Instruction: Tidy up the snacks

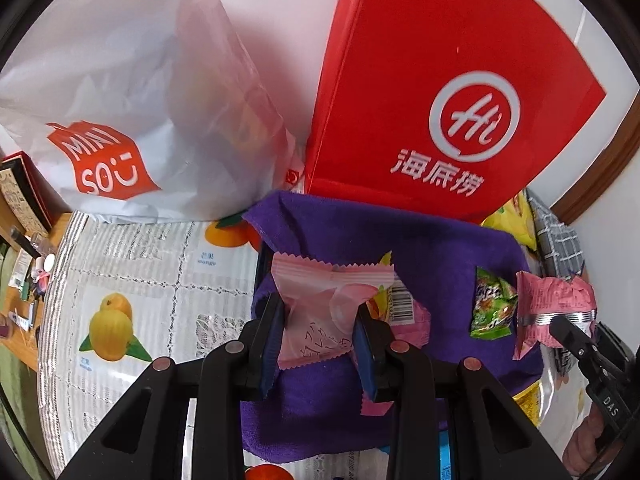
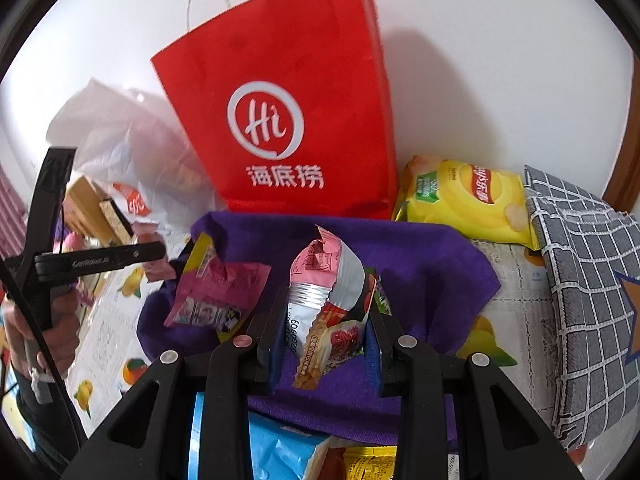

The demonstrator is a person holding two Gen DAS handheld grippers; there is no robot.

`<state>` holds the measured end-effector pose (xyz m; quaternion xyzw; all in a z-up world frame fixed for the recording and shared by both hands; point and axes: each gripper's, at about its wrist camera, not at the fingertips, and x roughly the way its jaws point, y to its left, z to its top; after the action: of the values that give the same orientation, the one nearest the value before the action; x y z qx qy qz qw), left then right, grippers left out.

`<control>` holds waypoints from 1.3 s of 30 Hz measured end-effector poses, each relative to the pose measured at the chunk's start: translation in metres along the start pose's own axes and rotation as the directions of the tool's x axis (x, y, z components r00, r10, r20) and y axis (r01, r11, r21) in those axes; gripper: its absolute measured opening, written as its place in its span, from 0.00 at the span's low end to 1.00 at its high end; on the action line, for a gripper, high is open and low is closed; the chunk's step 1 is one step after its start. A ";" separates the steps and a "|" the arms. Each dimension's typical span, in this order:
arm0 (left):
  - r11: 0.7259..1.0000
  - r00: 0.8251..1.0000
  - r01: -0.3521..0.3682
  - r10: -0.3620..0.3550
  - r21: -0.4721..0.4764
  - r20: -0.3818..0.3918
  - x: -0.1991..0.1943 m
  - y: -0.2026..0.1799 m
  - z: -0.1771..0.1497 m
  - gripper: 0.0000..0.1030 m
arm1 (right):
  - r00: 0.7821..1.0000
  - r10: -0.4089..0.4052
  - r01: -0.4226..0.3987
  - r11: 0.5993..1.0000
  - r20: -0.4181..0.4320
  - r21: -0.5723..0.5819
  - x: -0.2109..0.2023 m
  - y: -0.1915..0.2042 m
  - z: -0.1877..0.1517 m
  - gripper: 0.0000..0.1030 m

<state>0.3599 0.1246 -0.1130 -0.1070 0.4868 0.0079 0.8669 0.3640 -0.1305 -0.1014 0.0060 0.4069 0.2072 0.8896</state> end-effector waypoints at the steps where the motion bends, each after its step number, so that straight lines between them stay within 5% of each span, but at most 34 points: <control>1: 1.000 1.000 -0.013 0.013 0.001 -0.006 0.003 -0.001 0.000 0.30 | 1.000 0.003 -0.003 1.000 -0.009 -0.004 0.002 0.000 -0.001 0.32; 17: 0.998 0.993 -0.062 0.063 0.016 -0.098 0.031 -0.006 -0.007 0.30 | 0.987 0.007 -0.011 1.000 -0.161 -0.022 0.043 0.006 -0.016 0.32; 27: 0.997 0.990 -0.066 0.070 0.036 -0.123 0.039 -0.011 -0.008 0.31 | 0.984 0.003 -0.003 1.000 -0.178 0.001 0.048 0.005 -0.018 0.34; 39: 0.999 0.990 -0.034 0.040 0.042 -0.136 0.033 -0.014 -0.008 0.36 | 0.992 -0.005 0.011 0.999 -0.129 0.041 0.030 0.006 -0.010 0.57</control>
<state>0.3722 0.1068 -0.1419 -0.0809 0.5469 0.0069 0.8333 0.3721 -0.1154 -0.1283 0.0095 0.4678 0.1951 0.8620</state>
